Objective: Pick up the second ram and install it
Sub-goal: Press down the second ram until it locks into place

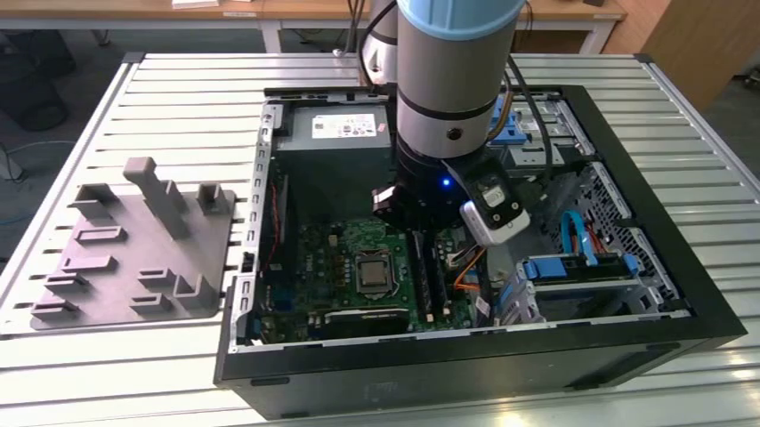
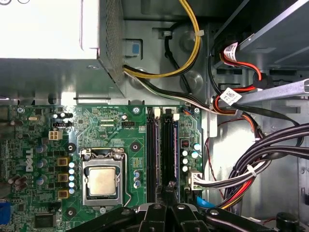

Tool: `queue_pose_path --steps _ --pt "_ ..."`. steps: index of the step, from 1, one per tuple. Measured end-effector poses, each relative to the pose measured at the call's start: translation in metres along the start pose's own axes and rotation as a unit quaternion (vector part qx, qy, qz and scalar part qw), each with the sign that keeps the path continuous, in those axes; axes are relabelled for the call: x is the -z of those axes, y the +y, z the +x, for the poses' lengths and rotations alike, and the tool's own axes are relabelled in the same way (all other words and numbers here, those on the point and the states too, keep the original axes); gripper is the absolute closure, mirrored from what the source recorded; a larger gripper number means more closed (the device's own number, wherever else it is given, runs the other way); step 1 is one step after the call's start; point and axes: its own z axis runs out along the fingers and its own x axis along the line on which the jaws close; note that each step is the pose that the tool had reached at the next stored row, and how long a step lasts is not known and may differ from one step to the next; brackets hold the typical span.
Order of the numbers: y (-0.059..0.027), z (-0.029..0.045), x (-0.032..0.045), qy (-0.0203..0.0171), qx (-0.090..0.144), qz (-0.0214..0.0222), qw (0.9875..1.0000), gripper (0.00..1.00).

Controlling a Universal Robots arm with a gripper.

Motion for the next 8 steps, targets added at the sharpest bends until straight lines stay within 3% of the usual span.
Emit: queue_pose_path --steps 3,8 --pt "0.0000 0.0000 -0.0001 0.0000 0.000 0.0004 1.0000 0.90" --pt "0.0087 -0.0002 -0.0057 0.0008 0.001 0.0091 1.0000 0.90"
